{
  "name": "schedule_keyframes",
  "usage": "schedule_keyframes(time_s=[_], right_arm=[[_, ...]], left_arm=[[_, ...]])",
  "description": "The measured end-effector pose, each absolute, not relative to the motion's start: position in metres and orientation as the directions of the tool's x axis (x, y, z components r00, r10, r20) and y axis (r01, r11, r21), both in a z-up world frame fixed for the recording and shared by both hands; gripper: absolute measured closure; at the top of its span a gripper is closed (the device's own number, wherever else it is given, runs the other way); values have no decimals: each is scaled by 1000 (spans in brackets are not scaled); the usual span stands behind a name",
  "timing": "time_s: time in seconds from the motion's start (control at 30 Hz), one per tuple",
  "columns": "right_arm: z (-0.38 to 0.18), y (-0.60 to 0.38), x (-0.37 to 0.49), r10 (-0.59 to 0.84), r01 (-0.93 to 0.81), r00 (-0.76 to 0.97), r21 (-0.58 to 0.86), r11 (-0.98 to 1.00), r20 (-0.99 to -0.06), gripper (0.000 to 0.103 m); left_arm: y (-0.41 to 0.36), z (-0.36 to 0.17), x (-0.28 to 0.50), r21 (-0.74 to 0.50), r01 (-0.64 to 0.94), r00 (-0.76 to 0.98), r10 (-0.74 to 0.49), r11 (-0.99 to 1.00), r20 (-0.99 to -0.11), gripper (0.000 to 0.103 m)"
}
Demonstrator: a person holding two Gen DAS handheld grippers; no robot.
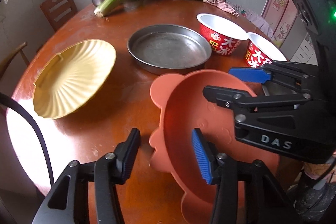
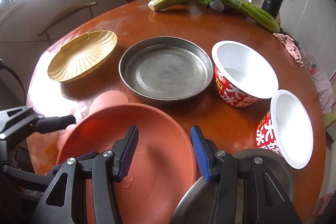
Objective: Organize plates and bowls
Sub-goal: 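Grasp the orange bear-shaped plate's rim with the left tool, then lift the orange plate with the left tool toward the yellow plate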
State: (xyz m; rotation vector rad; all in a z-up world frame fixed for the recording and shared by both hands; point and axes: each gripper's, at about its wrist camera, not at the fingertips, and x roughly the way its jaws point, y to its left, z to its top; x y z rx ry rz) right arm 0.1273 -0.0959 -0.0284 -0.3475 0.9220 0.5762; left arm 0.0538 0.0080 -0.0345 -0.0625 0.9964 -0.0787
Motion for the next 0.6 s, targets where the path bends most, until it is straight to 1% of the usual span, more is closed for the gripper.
schedule_keyframes(time_s=[0.1,0.3,0.5,0.6], right_arm=[[-29,-93,125,336,-617,453,-18,787,-826,50],[-29,-86,120,351,-628,435,0,779,-829,49],[-29,-84,120,380,-622,406,53,781,-831,50],[-31,-80,117,373,-633,399,43,773,-838,50]], left_arm=[[12,-34,54,-89,22,544,-87,996,-835,57],[27,-34,54,-99,-13,550,-75,995,-832,57],[41,-34,55,-120,-39,560,-77,992,-825,57],[49,-34,56,-131,-50,564,-81,990,-822,57]])
